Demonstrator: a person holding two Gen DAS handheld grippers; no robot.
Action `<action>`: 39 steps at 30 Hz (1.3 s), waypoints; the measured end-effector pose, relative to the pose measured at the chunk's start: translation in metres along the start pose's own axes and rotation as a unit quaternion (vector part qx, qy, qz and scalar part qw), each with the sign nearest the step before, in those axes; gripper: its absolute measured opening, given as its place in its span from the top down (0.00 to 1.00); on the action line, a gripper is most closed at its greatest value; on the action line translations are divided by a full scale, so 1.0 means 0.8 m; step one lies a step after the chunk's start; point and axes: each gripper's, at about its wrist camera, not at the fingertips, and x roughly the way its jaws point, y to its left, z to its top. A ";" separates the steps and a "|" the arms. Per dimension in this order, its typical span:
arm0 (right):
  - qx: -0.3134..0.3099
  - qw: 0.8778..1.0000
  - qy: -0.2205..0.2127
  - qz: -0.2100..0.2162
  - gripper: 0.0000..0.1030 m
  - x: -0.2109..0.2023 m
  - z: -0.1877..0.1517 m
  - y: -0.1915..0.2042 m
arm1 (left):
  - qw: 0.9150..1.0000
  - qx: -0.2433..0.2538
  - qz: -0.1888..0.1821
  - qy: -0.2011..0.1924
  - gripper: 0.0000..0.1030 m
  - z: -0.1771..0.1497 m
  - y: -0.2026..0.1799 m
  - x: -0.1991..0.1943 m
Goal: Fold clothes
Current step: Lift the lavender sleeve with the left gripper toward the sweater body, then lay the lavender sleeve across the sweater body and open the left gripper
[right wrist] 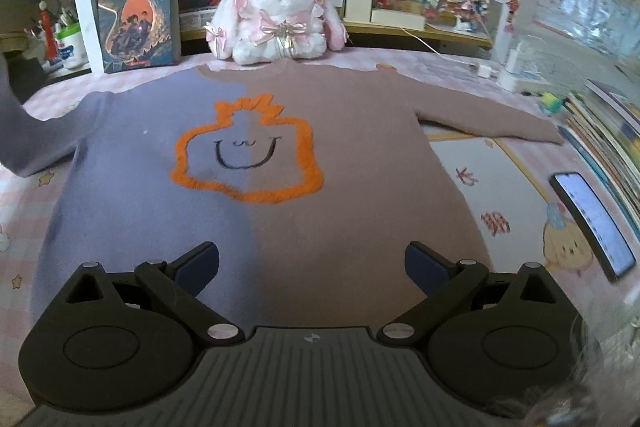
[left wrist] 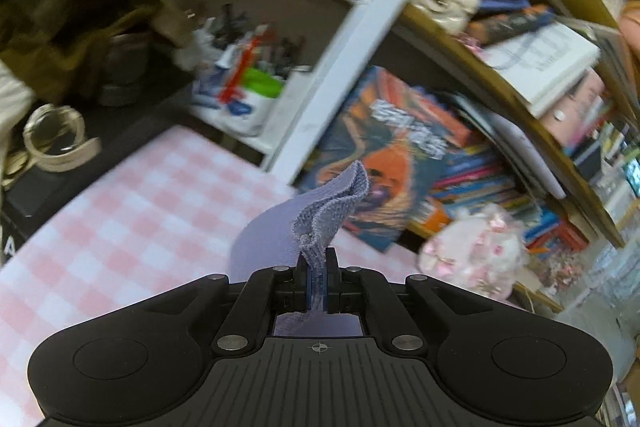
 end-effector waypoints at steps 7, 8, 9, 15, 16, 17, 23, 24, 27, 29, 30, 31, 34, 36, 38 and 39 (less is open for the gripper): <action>-0.018 0.998 0.009 0.057 0.03 0.024 0.016 -0.057 | 1.000 0.022 -0.004 -0.009 0.97 -0.018 -0.094 0.016; -0.021 0.998 0.010 0.064 0.03 0.026 0.018 -0.064 | 1.000 0.025 -0.007 -0.010 0.97 -0.020 -0.106 0.019; -0.024 0.997 0.011 0.072 0.03 0.028 0.020 -0.070 | 1.000 0.027 -0.009 -0.011 0.97 -0.021 -0.119 0.022; -0.042 0.993 0.022 0.112 0.03 0.041 0.025 -0.104 | 0.999 0.041 -0.015 -0.012 0.97 -0.035 -0.187 0.041; -0.043 0.992 0.023 0.118 0.03 0.042 0.025 -0.109 | 0.999 0.042 -0.017 -0.011 0.97 -0.039 -0.197 0.044; -0.044 0.991 0.024 0.123 0.03 0.042 0.025 -0.115 | 0.999 0.043 -0.018 -0.010 0.97 -0.043 -0.206 0.047; -0.046 0.989 0.028 0.140 0.03 0.046 0.024 -0.142 | 0.999 0.047 -0.023 0.002 0.97 -0.066 -0.250 0.070; -0.046 0.989 0.028 0.141 0.03 0.046 0.024 -0.146 | 0.999 0.047 -0.023 0.004 0.97 -0.070 -0.255 0.074; -0.044 0.989 0.025 0.141 0.03 0.046 0.025 -0.158 | 0.998 0.051 -0.025 0.014 0.97 -0.083 -0.273 0.087; -0.040 0.989 0.025 0.139 0.03 0.046 0.026 -0.165 | 0.998 0.054 -0.027 0.021 0.97 -0.091 -0.283 0.096; -0.039 0.989 0.025 0.138 0.03 0.047 0.026 -0.168 | 0.998 0.055 -0.028 0.025 0.97 -0.095 -0.288 0.100; -0.038 0.990 0.026 0.137 0.03 0.047 0.026 -0.172 | 0.998 0.057 -0.029 0.029 0.97 -0.099 -0.293 0.105; -0.035 0.990 0.026 0.132 0.03 0.047 0.025 -0.180 | 0.997 0.062 -0.032 0.042 0.97 -0.111 -0.306 0.119; -0.032 0.991 0.027 0.128 0.03 0.048 0.025 -0.186 | 0.996 0.068 -0.032 0.052 0.97 -0.118 -0.311 0.128; -0.029 0.992 0.028 0.124 0.03 0.047 0.024 -0.192 | 0.995 0.072 -0.028 0.062 0.97 -0.127 -0.314 0.138; -0.027 0.992 0.028 0.122 0.03 0.047 0.023 -0.194 | 0.995 0.074 -0.027 0.067 0.97 -0.131 -0.315 0.143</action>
